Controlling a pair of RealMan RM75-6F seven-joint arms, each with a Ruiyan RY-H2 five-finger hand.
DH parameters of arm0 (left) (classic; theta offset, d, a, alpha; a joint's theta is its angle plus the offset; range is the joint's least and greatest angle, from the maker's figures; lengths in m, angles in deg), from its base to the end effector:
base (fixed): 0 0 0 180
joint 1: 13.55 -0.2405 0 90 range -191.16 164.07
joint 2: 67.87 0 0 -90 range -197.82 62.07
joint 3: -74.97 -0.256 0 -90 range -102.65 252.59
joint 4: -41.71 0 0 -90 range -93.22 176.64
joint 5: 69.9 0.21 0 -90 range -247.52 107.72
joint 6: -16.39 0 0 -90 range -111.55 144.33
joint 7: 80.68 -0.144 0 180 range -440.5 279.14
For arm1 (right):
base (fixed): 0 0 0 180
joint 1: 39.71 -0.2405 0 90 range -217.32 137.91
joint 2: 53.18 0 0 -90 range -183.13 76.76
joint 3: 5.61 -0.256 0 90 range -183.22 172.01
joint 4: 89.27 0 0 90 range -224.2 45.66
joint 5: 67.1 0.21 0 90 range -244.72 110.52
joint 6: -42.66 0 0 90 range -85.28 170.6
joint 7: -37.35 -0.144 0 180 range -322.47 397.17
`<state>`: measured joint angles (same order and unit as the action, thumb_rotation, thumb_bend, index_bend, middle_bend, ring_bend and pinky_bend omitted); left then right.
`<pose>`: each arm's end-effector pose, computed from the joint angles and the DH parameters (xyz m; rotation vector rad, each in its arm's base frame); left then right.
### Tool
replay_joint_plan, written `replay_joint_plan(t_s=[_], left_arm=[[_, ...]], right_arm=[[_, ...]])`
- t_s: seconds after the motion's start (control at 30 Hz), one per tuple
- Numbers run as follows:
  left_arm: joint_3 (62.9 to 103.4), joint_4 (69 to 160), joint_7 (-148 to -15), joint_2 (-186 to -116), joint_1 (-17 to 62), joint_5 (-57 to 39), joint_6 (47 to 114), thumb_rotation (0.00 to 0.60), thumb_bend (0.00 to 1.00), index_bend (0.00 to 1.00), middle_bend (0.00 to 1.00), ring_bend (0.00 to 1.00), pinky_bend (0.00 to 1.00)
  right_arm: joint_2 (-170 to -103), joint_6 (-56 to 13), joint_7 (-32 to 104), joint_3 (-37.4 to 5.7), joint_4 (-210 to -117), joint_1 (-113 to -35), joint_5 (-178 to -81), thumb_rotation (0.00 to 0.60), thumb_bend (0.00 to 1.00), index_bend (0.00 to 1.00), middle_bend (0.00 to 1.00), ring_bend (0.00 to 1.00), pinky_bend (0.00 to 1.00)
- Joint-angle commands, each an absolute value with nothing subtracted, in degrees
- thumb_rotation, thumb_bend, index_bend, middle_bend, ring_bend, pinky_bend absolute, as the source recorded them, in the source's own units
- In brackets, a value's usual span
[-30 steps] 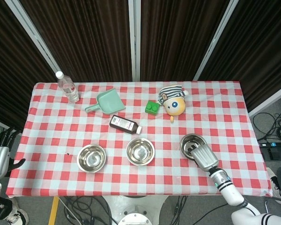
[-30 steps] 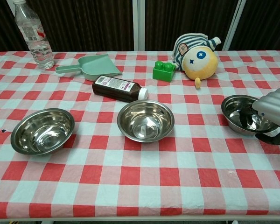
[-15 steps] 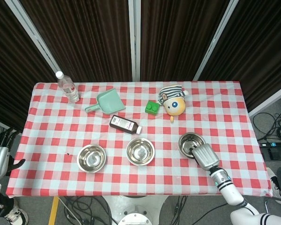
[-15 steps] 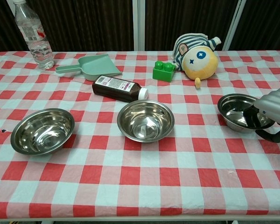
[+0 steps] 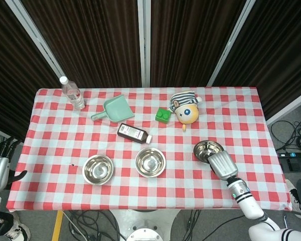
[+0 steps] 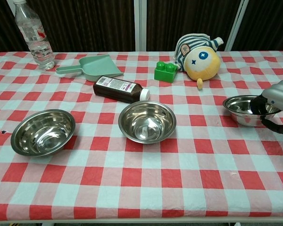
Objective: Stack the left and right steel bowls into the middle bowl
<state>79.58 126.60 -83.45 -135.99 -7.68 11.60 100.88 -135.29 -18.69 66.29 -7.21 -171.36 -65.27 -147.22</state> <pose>-0.3354 0.1944 0.1573 -1.3355 -0.8301 -0.8149 -0.2587 -0.2701 0.0166 1.9279 -0.6276 0.5918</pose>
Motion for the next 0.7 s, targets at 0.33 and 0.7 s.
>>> replay_joint_plan(t_s=[0.33,0.7], left_arm=[[79.95,126.24,-82.97,-136.11,-7.68,11.22,100.94,0.6,0.12,0.2,0.19,0.16,0.23],[80.24,125.26,-81.73,-136.15,-8.16,10.4,101.16,0.6,0.12,0.2,0.19,0.16,0.23]], right_arm=[[-132.49,-21.43,67.69,-9.13,-176.46,-66.47,-149.06,0.6,0.46,0.65,0.58,0.91,0.89],[-131.81,-21.4,73.04,-13.1,-183.87,-70.92,-150.48,0.6,0.47,0.66,0.59,0.91,0.89]])
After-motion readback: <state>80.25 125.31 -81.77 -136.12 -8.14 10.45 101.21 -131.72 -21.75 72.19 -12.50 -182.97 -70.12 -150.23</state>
